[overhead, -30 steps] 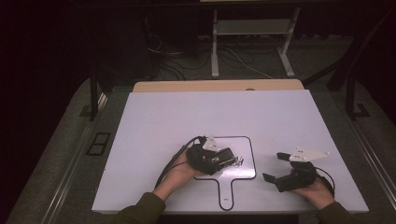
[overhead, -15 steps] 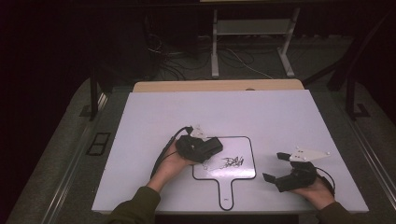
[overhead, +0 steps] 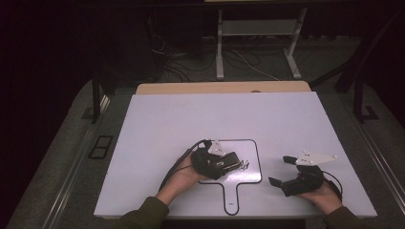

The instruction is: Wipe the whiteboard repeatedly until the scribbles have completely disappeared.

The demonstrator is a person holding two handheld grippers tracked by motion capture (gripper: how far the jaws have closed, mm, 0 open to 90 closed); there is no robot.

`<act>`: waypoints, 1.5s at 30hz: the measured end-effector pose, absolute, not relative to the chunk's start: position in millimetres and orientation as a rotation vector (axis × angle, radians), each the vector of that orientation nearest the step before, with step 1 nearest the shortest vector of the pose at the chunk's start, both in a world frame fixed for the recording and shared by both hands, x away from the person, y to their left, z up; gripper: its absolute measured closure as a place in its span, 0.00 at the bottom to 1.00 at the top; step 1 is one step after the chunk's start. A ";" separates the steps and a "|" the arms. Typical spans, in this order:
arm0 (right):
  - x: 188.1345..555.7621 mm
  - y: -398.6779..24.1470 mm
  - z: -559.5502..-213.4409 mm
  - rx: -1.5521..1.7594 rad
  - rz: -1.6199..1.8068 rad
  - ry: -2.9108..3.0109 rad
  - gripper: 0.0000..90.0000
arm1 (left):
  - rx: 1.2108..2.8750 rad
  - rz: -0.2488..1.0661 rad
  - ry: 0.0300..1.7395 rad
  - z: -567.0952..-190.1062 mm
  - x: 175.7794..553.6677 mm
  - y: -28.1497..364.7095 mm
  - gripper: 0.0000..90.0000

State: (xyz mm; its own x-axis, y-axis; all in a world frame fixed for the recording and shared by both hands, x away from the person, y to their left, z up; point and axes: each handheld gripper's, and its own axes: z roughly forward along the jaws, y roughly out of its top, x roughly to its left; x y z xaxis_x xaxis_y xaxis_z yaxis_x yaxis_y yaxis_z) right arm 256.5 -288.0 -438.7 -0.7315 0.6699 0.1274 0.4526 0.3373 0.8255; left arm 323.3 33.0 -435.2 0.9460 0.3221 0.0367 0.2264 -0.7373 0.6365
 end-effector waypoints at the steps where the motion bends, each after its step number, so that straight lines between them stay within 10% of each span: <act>1: 256.4 -288.1 -438.6 1.014 1.345 2.366 0.00 | 2.424 0.181 0.393 -435.5 324.0 33.2 0.44; 45: 256.2 -288.0 -438.7 1.010 1.339 2.366 0.00 | 2.446 0.322 0.544 -433.3 348.8 61.0 0.43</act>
State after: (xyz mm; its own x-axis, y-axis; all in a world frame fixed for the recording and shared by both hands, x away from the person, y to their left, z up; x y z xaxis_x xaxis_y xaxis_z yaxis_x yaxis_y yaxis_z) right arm 256.2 -288.0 -438.7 -0.7323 0.6700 0.1221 0.4495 0.3409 0.8257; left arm 348.8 61.0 -433.3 0.8862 0.4524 0.0996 0.3055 -0.7323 0.6086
